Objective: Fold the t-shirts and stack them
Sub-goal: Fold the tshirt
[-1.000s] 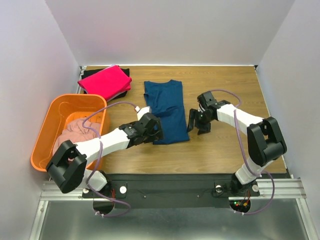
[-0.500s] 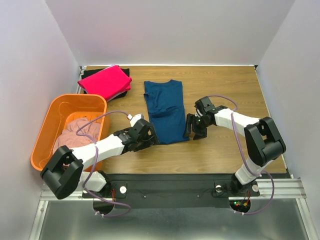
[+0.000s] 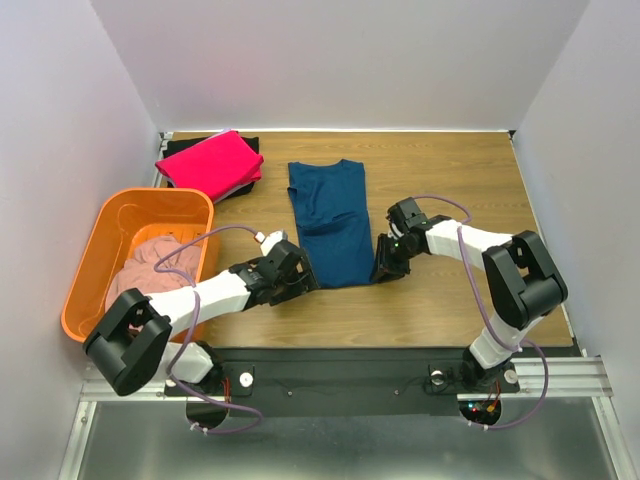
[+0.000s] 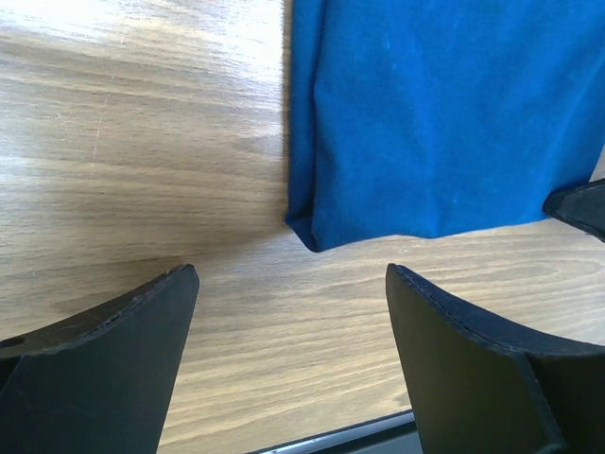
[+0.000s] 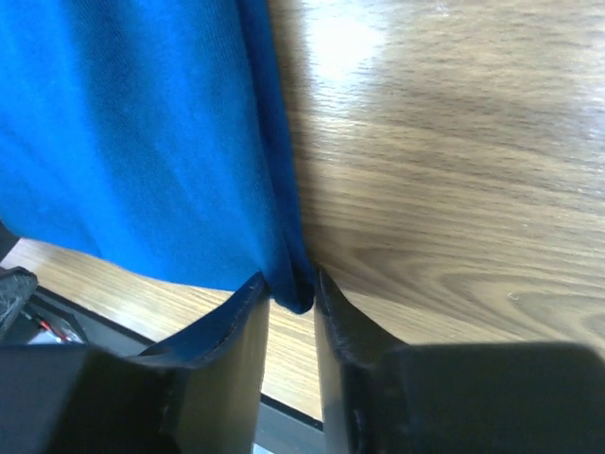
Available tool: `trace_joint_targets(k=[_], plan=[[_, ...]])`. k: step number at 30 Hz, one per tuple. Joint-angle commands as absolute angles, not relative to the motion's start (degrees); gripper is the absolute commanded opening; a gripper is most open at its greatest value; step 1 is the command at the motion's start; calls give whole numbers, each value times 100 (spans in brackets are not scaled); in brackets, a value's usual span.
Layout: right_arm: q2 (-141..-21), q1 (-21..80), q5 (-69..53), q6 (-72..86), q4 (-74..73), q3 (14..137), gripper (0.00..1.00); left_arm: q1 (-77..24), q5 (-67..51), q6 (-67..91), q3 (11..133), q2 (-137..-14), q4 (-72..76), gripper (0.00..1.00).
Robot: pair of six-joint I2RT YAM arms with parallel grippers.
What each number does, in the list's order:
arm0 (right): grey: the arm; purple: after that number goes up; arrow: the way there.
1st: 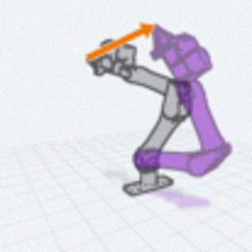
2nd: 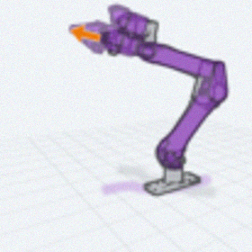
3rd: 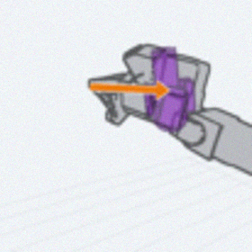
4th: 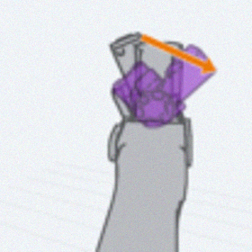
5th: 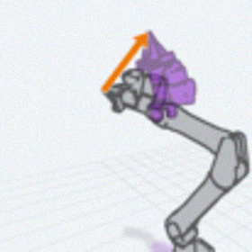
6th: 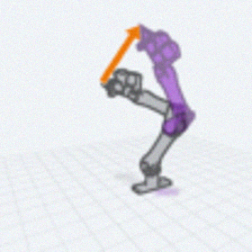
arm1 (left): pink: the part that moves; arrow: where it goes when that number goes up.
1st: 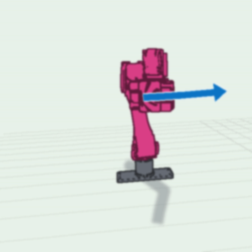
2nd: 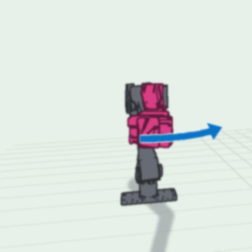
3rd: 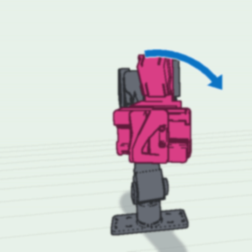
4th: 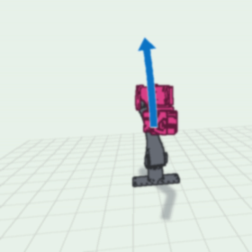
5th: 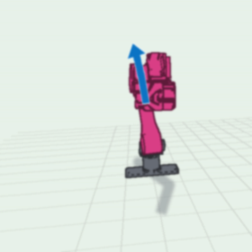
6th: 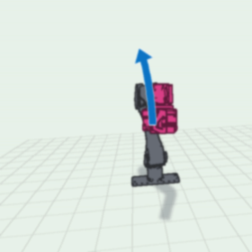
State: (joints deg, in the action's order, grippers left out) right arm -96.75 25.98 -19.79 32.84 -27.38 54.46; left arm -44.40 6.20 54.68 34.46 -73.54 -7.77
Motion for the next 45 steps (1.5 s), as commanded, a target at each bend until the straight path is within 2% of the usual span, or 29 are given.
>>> trace_joint_targets(k=[1,9,15,18,27,30,33,36,38,45], plan=[[-9826,2672,-1907,3252,-2566,5326,28,-4421,659,5520,3357,-7409,-580,91],[-9817,2689,-1969,3252,-2522,5344,11,-4421,721,5362,3506,-7926,-448,87],[-9791,2707,-1986,3234,-2522,5309,10,-4421,800,5274,3639,-8218,-360,78],[-9774,2707,-1986,3226,-2531,5317,10,-4412,809,5256,3682,-8349,-430,70],[-9765,2716,-1986,3243,-2531,5379,9,-4412,738,5309,3604,-8279,-554,36],[-9721,2716,-1986,3243,-2540,5432,7,-4412,695,5309,3568,-8288,-510,28],[-9694,2716,-2013,3278,-2540,5467,4,-4412,554,5256,3594,-8411,-475,14],[-9651,2716,-2013,3278,-2558,5484,0,-4412,510,5247,3586,-8472,-457,8],[-9624,2716,-2004,3296,-2566,5484,0,-4412,492,5264,3551,-8446,-457,0],[-9370,2707,-1934,3261,-2803,5572,0,-4438,440,5387,3244,-7781,-492,0]])
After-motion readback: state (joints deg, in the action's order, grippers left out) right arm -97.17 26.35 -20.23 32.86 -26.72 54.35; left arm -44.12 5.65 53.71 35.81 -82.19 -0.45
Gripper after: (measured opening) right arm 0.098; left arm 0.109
